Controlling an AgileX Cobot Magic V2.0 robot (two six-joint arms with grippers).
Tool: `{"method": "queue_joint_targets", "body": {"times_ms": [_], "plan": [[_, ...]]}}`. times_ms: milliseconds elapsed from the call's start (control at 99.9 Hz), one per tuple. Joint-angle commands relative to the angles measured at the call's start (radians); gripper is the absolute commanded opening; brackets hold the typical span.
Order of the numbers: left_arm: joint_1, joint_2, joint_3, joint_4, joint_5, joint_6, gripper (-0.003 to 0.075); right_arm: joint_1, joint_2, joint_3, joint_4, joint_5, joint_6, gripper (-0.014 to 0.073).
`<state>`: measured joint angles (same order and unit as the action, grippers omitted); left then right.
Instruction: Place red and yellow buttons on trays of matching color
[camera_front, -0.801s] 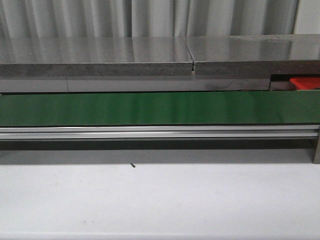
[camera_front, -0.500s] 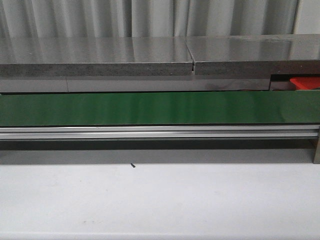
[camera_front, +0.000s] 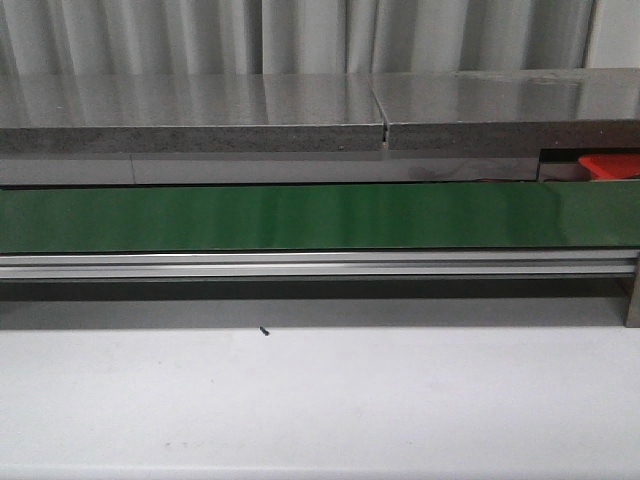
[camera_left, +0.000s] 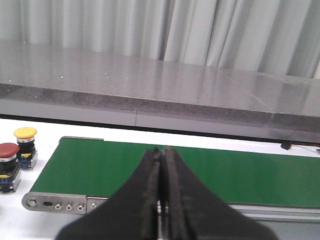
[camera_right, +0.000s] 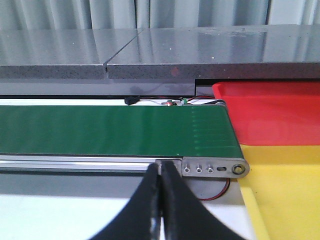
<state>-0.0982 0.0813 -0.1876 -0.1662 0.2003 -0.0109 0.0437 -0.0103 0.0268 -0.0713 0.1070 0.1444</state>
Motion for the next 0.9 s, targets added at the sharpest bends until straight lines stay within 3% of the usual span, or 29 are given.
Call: {"method": "queue_joint_targets", "body": {"times_ms": [0,330,490,891], "plan": [[0.001,0.095,-0.138,-0.02,0.02,-0.009,-0.0019,-0.004,-0.017,0.0,-0.01,-0.082,-0.001,-0.0067],[0.001,0.456,-0.543,-0.021,0.476,-0.009,-0.0019,-0.004,-0.017,0.0,-0.01,-0.082,-0.001,-0.0067],[0.001,0.573,-0.625,-0.085,0.52,-0.009,-0.0019,-0.004,-0.017,0.0,-0.01,-0.082,-0.001,-0.0067],[0.001,0.675,-0.631,-0.113,0.47,-0.009,-0.0019,-0.004,-0.017,0.0,-0.01,-0.082,-0.001,-0.0067]]}}
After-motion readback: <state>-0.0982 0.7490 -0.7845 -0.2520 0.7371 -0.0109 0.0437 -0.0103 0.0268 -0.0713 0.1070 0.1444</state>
